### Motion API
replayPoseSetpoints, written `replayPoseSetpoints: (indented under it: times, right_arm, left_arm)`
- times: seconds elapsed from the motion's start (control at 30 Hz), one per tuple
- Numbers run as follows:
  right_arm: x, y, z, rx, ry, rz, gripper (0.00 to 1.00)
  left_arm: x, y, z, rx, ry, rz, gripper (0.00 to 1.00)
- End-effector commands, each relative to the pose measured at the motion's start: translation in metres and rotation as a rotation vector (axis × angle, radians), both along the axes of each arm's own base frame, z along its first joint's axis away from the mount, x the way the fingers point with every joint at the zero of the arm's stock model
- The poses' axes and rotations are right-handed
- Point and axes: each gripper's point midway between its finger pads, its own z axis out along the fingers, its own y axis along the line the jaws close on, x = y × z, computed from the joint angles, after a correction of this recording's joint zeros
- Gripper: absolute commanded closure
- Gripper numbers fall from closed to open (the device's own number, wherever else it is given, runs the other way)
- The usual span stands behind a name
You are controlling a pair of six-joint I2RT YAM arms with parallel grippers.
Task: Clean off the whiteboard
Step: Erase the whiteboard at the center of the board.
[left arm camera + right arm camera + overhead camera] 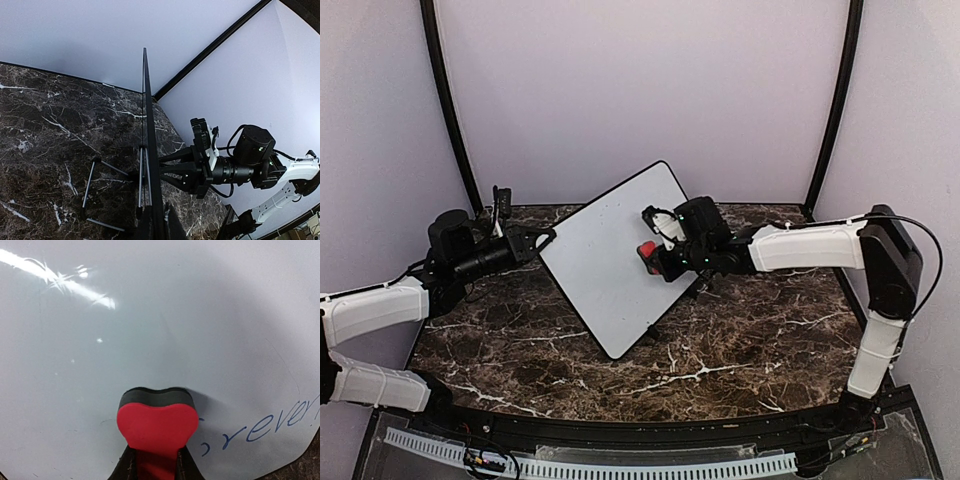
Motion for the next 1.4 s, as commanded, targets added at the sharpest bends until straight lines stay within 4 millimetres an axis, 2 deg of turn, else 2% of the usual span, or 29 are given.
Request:
replayPoseSetpoints:
  times: [0.0,0.2,0.43,0.57,0.87,1.1,1.23,1.37]
  right_arm:
    - [-0.009,0.030,0.004,0.022,-0.080,0.052,0.82]
    - [-0.037,0.043,-0.013,0.046,-0.105,0.108,0.83]
    - [-0.078,0.069,-0.007,0.088,-0.182,0.177,0.83]
    - [-0.094,0.083,-0.003,0.089,-0.191,0.205,0.83]
    - [-0.130,0.107,-0.018,0.013,-0.170,0.238,0.82]
    - [-0.126,0.108,-0.012,-0.002,-0.184,0.165,0.82]
    - [-0.114,0.098,-0.011,-0.051,-0.217,0.106,0.82]
    - [-0.091,0.078,-0.011,-0.080,-0.221,0.034,0.81]
  left_arm:
    - [-0.023,-0.014,0.050,-0.086,-0.160,-0.124,1.00]
    - [-0.023,-0.014,0.050,-0.089,-0.160,-0.126,1.00]
    - [-0.023,-0.015,0.050,-0.091,-0.158,-0.129,1.00]
    - [-0.023,-0.014,0.050,-0.088,-0.159,-0.127,1.00]
    - [-0.023,-0.014,0.050,-0.089,-0.159,-0.128,1.00]
    - [-0.023,-0.014,0.050,-0.090,-0.158,-0.128,1.00]
    - [-0.023,-0.014,0.050,-0.090,-0.158,-0.128,1.00]
    - [-0.023,-0.014,0.051,-0.092,-0.160,-0.128,1.00]
